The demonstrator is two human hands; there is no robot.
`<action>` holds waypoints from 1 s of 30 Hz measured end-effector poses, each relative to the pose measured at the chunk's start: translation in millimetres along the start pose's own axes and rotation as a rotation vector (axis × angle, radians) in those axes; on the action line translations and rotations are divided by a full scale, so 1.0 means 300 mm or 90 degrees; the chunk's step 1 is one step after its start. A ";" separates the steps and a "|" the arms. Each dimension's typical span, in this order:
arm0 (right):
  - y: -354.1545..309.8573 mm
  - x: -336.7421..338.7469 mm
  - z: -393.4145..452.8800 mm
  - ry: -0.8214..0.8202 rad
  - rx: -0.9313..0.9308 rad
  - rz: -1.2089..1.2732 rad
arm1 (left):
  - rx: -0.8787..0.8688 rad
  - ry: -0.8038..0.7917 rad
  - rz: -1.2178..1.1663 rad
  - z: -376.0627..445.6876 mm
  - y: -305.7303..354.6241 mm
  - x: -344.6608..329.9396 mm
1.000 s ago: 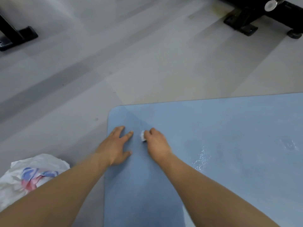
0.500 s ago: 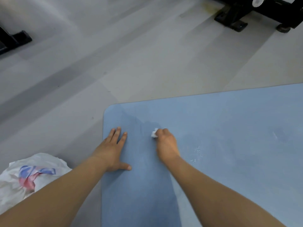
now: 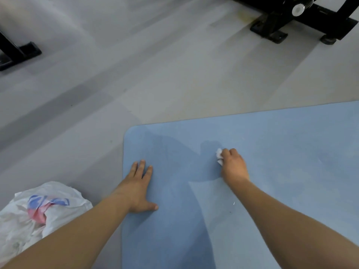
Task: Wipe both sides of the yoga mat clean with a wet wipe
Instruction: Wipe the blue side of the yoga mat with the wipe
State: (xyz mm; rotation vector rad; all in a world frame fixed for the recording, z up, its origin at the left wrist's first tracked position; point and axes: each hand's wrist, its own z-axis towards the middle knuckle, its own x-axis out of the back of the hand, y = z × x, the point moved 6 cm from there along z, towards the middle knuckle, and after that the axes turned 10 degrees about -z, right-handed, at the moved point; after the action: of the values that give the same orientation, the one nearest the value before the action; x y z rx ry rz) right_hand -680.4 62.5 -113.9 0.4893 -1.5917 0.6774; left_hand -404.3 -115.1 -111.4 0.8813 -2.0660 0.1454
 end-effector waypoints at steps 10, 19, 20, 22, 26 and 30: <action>-0.523 -0.124 -0.232 -0.059 0.167 0.152 | 0.019 -0.006 0.006 0.004 0.009 -0.007; -0.417 -0.059 -0.218 0.042 0.248 0.079 | -0.023 0.019 0.017 -0.045 -0.008 -0.046; -0.335 -0.050 -0.186 0.055 0.206 0.059 | -0.031 0.020 0.028 -0.058 -0.009 -0.056; -0.184 -0.036 -0.130 0.049 0.122 0.017 | -0.040 0.032 0.031 -0.079 -0.013 -0.075; -0.035 -0.043 -0.098 -0.020 -0.007 0.010 | -0.043 0.047 0.008 -0.093 -0.017 -0.093; -0.223 -0.051 -0.171 -0.035 0.021 0.071 | -0.056 0.025 0.016 -0.100 -0.018 -0.083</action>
State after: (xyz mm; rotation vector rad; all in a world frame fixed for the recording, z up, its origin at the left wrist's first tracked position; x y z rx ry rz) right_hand -596.2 46.9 -116.8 0.4495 -1.6714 0.7814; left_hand -371.3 -93.8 -112.7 0.7932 -2.0312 0.0839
